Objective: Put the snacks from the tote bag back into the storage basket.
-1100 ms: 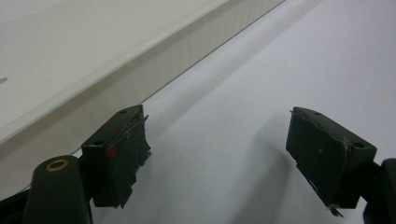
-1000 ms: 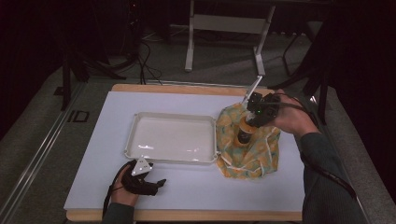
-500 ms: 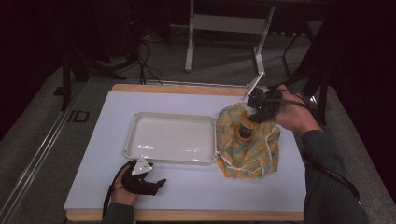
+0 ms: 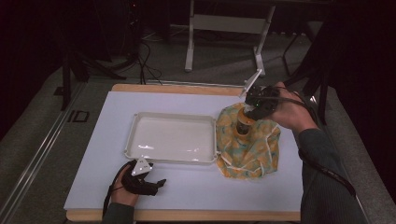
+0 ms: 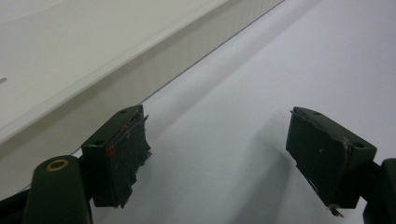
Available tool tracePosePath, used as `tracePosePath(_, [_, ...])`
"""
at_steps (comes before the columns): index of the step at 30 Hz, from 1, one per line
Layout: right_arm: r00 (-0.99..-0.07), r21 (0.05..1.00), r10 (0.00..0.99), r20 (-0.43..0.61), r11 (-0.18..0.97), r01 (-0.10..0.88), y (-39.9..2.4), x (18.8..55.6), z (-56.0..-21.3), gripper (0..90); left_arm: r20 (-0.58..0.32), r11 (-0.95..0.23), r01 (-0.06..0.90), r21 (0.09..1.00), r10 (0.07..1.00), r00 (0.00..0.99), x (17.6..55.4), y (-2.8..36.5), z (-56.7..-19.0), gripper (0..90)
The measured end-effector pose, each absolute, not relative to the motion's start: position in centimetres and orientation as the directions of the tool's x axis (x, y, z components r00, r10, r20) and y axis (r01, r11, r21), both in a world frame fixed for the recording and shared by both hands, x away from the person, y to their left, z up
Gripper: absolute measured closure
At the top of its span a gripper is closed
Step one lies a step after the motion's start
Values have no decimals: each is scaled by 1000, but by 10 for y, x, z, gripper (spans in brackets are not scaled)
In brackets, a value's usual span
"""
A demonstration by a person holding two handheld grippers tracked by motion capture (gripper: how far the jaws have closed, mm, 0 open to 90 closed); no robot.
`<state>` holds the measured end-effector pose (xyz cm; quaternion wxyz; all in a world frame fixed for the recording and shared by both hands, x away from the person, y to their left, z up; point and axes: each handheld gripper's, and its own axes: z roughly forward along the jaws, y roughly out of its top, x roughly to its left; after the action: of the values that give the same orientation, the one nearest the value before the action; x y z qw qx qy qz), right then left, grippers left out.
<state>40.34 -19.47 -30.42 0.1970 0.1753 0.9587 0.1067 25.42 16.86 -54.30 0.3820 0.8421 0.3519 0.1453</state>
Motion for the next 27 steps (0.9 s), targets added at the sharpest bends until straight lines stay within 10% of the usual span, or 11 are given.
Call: tracePosePath(27, [-872,318,328,-362,923,215,-169,396,-291,586,-29,-457,482,748,702,711,254,169,-543,206])
